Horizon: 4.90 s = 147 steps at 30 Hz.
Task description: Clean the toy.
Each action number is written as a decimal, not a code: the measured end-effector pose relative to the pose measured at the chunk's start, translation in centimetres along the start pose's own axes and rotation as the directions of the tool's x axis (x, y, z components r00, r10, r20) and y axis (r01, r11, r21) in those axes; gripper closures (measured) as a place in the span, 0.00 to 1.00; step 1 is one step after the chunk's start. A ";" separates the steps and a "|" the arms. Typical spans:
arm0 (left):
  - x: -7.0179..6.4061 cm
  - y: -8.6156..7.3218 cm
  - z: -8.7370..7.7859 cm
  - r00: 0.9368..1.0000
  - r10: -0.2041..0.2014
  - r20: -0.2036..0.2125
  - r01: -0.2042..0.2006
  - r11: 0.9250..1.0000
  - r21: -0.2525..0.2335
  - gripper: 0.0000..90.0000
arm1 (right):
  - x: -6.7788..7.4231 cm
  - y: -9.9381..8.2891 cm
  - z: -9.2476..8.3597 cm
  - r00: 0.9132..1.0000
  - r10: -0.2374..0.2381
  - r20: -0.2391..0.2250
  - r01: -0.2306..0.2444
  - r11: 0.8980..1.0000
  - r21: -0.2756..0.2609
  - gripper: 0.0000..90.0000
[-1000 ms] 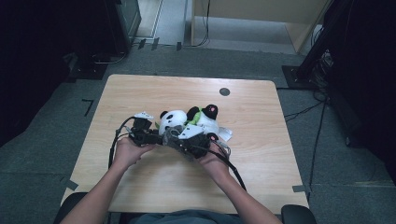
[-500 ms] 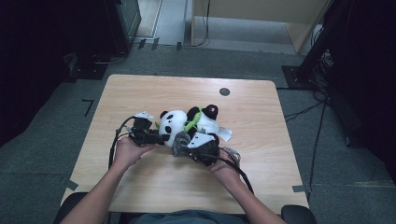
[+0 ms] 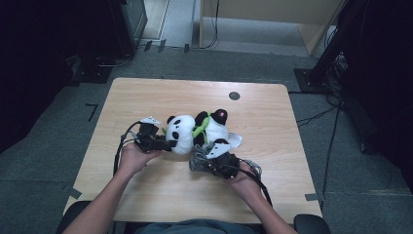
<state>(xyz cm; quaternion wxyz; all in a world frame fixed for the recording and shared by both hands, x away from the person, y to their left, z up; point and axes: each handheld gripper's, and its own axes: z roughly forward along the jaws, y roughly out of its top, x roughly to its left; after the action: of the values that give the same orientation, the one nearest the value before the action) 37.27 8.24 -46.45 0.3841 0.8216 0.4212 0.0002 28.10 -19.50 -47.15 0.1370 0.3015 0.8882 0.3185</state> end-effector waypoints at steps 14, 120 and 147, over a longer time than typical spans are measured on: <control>-0.1 0.0 0.0 1.000 0.002 -0.002 -0.002 1.000 0.000 0.61 | -0.4 -0.7 -1.9 0.999 0.034 -0.006 -0.034 0.999 0.006 0.87; 0.1 -0.1 0.0 1.000 0.027 -0.004 -0.027 0.999 -0.025 0.60 | -21.2 -7.3 -1.6 0.779 0.567 0.268 -0.546 0.823 -0.156 0.82; 0.3 0.3 -0.2 1.000 0.031 -0.006 -0.031 0.999 -0.018 0.59 | -18.2 -5.1 -5.3 0.798 0.570 0.194 -0.518 0.814 -0.263 0.41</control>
<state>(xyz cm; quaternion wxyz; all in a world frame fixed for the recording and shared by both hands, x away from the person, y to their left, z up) 37.62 8.44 -46.25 0.3902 0.8245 0.4096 0.0123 37.70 -36.52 -45.55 0.1852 0.5694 0.7010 0.3873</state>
